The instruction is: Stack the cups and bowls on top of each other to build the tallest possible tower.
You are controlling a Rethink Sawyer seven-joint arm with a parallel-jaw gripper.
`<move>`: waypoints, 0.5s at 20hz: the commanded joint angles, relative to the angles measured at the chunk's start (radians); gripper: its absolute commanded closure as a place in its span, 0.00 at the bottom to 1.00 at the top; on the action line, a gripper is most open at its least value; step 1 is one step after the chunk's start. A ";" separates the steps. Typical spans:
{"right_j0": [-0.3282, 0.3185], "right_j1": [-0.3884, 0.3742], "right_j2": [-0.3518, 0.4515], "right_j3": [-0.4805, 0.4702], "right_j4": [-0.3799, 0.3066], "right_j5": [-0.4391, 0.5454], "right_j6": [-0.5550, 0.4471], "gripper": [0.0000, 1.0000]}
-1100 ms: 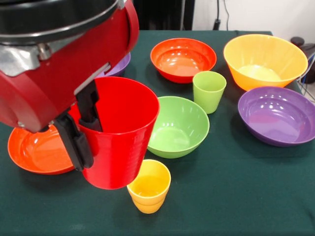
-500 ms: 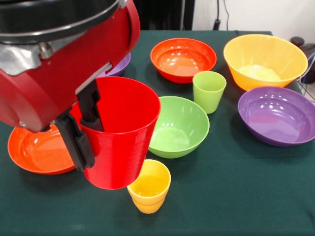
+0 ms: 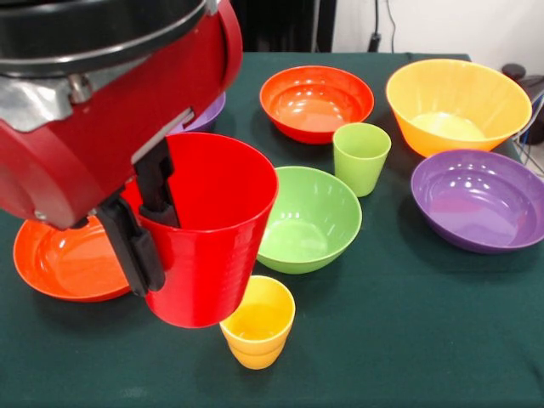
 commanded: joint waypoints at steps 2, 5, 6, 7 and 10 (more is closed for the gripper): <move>0.025 0.018 -0.087 -0.155 -0.039 0.029 0.067 1.00; 0.023 0.019 -0.088 -0.155 -0.033 0.035 0.076 1.00; 0.021 0.019 -0.091 -0.154 -0.026 0.040 0.078 1.00; 0.021 0.021 -0.090 -0.155 -0.021 0.042 0.083 1.00; 0.018 0.024 -0.099 -0.153 0.003 0.039 0.097 1.00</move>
